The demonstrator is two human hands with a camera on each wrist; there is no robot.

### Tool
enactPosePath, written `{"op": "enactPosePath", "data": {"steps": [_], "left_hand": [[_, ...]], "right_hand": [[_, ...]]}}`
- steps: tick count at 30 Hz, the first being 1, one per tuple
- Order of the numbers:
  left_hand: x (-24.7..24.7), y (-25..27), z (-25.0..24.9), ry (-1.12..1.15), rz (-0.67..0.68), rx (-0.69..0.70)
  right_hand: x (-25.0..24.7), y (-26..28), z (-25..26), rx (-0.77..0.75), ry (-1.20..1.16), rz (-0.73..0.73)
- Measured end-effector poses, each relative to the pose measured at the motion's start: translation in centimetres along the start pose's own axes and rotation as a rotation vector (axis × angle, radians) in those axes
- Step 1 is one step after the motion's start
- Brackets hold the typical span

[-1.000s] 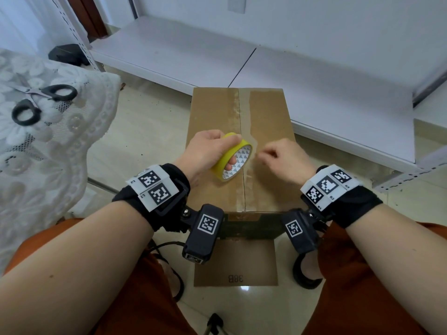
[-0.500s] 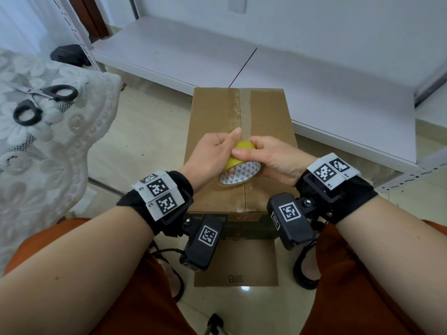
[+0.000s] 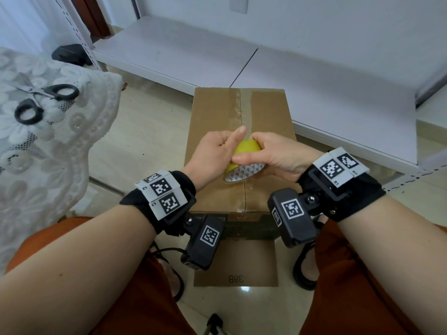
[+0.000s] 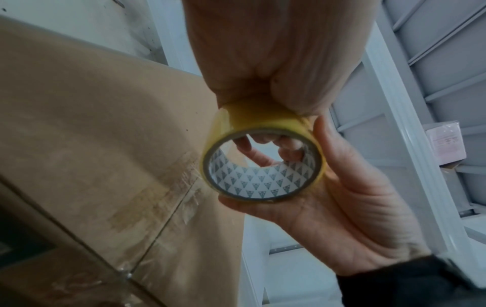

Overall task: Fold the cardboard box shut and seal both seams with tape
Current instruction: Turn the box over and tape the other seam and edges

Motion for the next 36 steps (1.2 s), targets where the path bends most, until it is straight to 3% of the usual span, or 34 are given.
{"op": "enactPosePath", "data": {"steps": [10, 15, 21, 29, 36], "left_hand": [[-0.8, -0.7, -0.2, -0.011, -0.061, 0.043], [-1.2, -0.4, -1.3, -0.332, -0.124, 0.149], [-1.7, -0.7, -1.5, -0.382, -0.135, 0.168], [-1.6, -0.7, -1.8, -0.429, -0.144, 0.175], [-1.8, -0.7, -1.7, -0.437, -0.117, 0.177]], "right_hand": [[-0.4, 0.1, 0.9, -0.073, -0.121, 0.106], [0.2, 0.4, 1.5, -0.087, 0.326, 0.023], [1.1, 0.5, 2.1, -0.111, 0.243, 0.026], [1.1, 0.9, 3.7, -0.317, 0.634, -0.223], [1.2, 1.0, 3.8, -0.362, 0.582, -0.188]]}}
Point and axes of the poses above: each hand's wrist, its own y-axis away from the middle knuckle, its own x-axis out of the palm, z = x × y, the point moved 9 cm from there along -y, towards the middle knuckle, and after that the axes turned 7 degrees about y, right-handed, at the moved point
